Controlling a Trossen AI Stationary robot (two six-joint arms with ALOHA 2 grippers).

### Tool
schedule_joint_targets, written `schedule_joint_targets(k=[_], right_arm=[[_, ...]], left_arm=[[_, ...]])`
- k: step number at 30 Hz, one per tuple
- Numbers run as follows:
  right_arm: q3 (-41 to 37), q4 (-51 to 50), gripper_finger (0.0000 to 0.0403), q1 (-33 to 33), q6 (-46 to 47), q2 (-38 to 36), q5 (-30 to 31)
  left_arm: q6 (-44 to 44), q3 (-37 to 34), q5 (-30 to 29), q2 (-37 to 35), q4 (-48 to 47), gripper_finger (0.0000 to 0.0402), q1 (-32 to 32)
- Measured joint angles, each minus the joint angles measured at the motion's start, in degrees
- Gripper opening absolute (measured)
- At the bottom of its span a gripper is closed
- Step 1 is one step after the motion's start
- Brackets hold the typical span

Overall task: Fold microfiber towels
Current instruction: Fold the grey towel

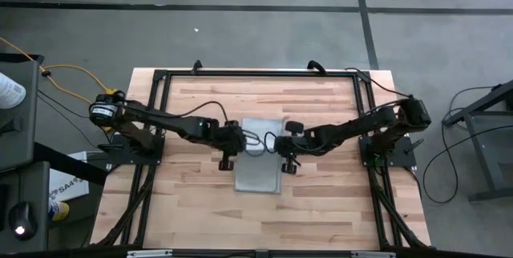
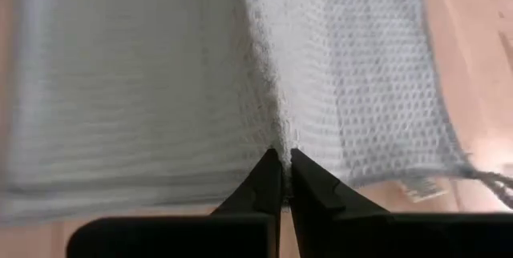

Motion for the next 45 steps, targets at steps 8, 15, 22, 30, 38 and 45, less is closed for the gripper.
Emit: schedule_joint_targets(k=[8, 15, 22, 30, 38, 45], right_arm=[[-0.05, -1.81, 0.0004, 7.21, 4.39, -8.0, 4.65], [-0.07, -0.96, 0.0004, 12.55, 7.56, -12.11, 6.14], [-0.04, -0.09, 0.0004, 16.05, 8.41, -12.52, 6.16], [-0.04, 3.78, 0.0004, 18.14, 6.95, -12.77, 7.53], [-0.01, 5.61, 0.0004, 20.85, 6.36, -16.55, 13.68], [0.04, 7.37, 0.0004, 22.59, 7.09, -19.26, 13.49]], left_arm=[[-1.47, 6.28, -3.06, -2.08, -4.84, 0.0002, -7.93], [-3.79, 11.96, -7.39, -2.56, -10.83, 0.0001, -13.15], [-4.8, 16.89, -9.7, -2.52, -14.01, 0.0001, -16.83], [-7.9, 21.55, -16.72, -2.56, -20.08, 0.0001, -19.43], [-9.03, 23.11, -19.14, -2.56, -21.52, 0.0001, -20.15], [-11.82, 23.18, -19.34, -2.56, -20.87, 0.0001, -20.9]])
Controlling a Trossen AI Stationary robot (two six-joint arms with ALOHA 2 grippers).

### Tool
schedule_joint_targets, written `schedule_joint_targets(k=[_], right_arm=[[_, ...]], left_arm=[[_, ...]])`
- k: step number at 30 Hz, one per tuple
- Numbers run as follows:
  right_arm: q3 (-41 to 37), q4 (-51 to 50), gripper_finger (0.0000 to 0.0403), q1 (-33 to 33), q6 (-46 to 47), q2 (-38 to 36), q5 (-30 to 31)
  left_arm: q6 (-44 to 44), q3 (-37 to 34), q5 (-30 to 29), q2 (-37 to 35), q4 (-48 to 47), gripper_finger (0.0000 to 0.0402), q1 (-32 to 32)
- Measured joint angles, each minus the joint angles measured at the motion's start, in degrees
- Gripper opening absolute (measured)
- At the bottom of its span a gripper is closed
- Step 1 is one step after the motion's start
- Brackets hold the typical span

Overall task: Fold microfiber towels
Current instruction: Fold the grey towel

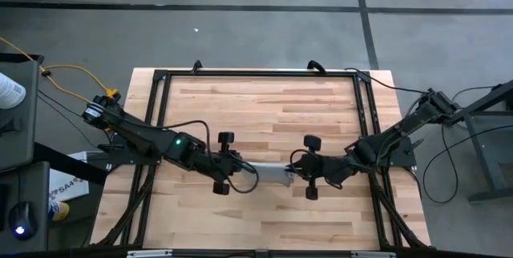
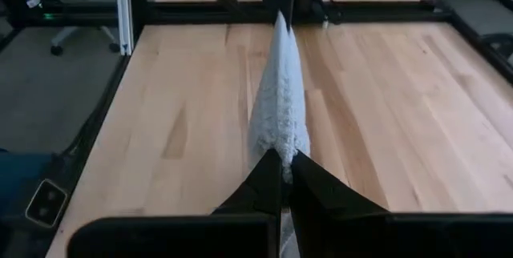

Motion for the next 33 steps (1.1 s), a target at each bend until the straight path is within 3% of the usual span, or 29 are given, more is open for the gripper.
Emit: schedule_joint_targets(k=[9, 18, 21, 26, 30, 33], right_arm=[[-0.02, 0.78, 0.0004, 3.51, 6.93, 0.09, -3.8], [0.02, 12.09, 0.0004, 8.35, 15.38, 3.87, -12.56], [0.09, 8.81, 0.0004, 7.57, 19.48, 4.74, -12.05], [0.07, -3.32, 0.0004, 1.25, 23.82, 8.13, -12.49], [0.01, -7.79, 0.0004, -5.14, 20.85, 12.9, -14.7], [0.0, -8.19, 0.0004, -9.39, 17.33, 17.42, -15.87]], left_arm=[[-4.73, 0.02, 2.68, 0.0, 4.11, 0.0001, -5.75], [-13.12, -0.02, 12.12, 0.02, 11.43, 0.0001, -10.79], [-12.86, -0.1, 12.33, 0.02, 8.95, 0.0001, -10.45], [-8.21, -7.09, 18.0, 0.74, 9.91, 0.0001, -3.18], [-3.14, -19.93, 26.73, 1.45, 22.87, 0.0001, 4.83], [-2.77, -28.34, 28.92, 1.47, 31.41, 0.0001, 10.39]])
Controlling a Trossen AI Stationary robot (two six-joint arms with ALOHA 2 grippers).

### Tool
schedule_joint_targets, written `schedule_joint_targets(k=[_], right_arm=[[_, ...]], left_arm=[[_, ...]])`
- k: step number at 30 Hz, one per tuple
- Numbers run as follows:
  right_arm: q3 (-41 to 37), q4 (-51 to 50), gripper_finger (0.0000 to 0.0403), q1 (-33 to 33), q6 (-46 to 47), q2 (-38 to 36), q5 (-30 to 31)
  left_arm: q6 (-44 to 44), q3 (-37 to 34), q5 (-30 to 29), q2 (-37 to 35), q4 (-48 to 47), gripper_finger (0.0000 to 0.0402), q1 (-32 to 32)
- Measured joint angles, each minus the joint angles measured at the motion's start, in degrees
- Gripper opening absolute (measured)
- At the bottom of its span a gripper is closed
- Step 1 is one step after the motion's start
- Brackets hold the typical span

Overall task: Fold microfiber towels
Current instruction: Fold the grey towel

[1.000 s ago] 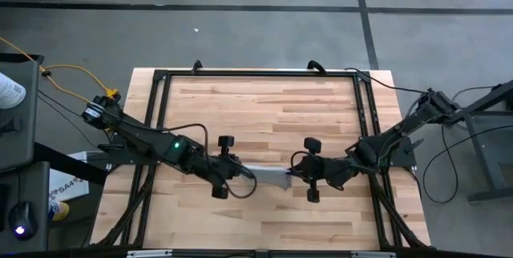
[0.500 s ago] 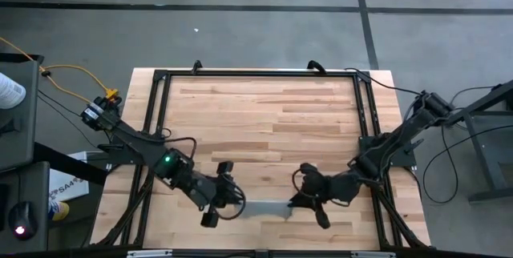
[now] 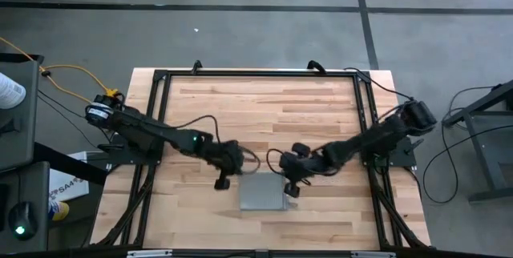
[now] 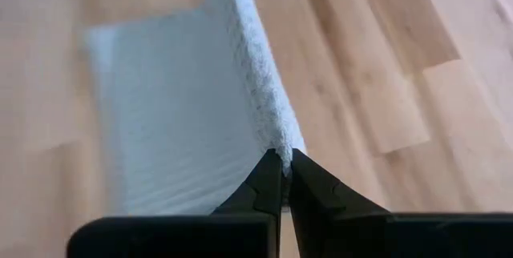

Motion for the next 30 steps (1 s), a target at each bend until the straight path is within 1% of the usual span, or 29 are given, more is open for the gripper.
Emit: schedule_joint_targets(k=[2, 4, 7, 10, 14, 19, 26, 30], right_arm=[[0.0, 0.61, 0.0004, -2.18, -2.02, 2.71, -0.06], [0.07, 1.08, 0.0004, -4.11, -3.49, 5.23, 0.1], [0.02, 1.52, 0.0004, -6.63, -4.81, 8.03, 1.21], [0.02, 1.46, 0.0004, -8.33, -5.12, 9.51, 3.99], [-0.09, 0.89, 0.0004, -10.1, -6.71, 9.69, 7.81], [-0.15, 0.78, 0.0004, -12.3, -8.6, 9.65, 8.83], [-0.13, 0.3, 0.0009, -13.89, -9.6, 9.63, 12.39], [-0.14, 0.06, 0.0019, -14.21, -10.64, 9.6, 12.51]], left_arm=[[-0.02, -3.79, 0.18, -0.03, 3.67, 0.0001, 2.86], [0.87, -5.6, 0.55, -0.07, 5.19, 0.0001, 4.92], [4.72, -5.86, 0.72, 0.03, 5.34, 0.0001, 6.86], [8.31, -5.93, 0.07, 0.23, 6.53, 0.0001, 8.42], [11.1, -5.96, -0.25, 0.23, 7.55, 0.0001, 11.1], [12.21, -5.97, -1.09, 0.54, 7.61, 0.0001, 14.6], [13.77, -5.97, -2.12, 1.0, 7.87, 0.0002, 17.65], [16.53, -5.93, -2.25, 1.0, 7.97, 0.0025, 17.96]])
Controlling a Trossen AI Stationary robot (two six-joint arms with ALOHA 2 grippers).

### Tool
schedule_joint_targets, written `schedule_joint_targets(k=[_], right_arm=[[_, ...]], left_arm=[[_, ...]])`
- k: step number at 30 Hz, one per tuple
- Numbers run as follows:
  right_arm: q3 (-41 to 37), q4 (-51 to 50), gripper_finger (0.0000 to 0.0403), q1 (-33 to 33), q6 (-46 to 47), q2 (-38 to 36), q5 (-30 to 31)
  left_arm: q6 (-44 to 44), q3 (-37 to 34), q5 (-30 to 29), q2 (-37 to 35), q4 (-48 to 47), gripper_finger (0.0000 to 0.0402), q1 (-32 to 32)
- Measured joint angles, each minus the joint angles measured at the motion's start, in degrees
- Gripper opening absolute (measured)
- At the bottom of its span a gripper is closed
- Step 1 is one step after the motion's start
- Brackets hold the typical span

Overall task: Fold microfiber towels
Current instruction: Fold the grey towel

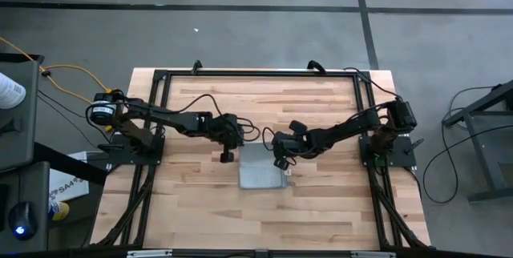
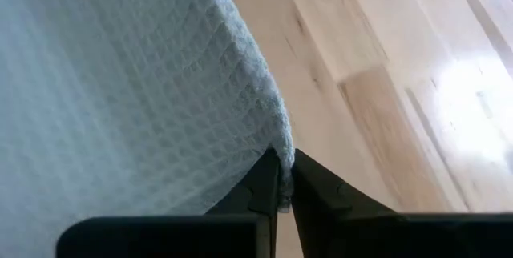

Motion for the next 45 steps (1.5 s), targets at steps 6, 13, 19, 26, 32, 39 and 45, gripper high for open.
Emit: schedule_joint_targets(k=[6, 13, 19, 26, 32, 39, 45], right_arm=[[-0.1, -1.56, 0.003, -0.8, -1.05, -0.02, 0.12], [-0.1, -1.87, 0.0032, -1.67, -2.41, 0.0, 0.1], [-0.04, -1.64, 0.0033, -1.61, -3.76, 0.0, -0.02], [0.01, -1.54, 0.0033, -1.63, -5.46, 0.0, -0.65], [0.05, -1.44, 0.0033, -2.95, -6.45, -0.01, -3.98], [0.05, -1.37, 0.0033, -4.64, -7.61, 0.0, -6.01], [0.05, -0.54, 0.0059, -5.74, -9.31, -0.02, -6.08]], left_arm=[[1.76, -0.04, -0.01, 0.0, -0.3, 0.0067, -0.11], [1.85, -0.04, -0.08, 0.0, -0.06, 0.0093, -0.11], [1.86, -0.04, -0.23, 0.0, 0.1, 0.0097, -0.09], [1.81, -0.02, -0.25, 0.0, 0.12, 0.0098, -0.09], [1.35, 0.0, -0.18, 0.0, 0.14, 0.0098, -0.09], [1.11, 0.0, 1.05, 0.0, 0.12, 0.0098, -0.09], [1.08, 0.02, 1.65, 0.0, 0.12, 0.0098, -0.13]])
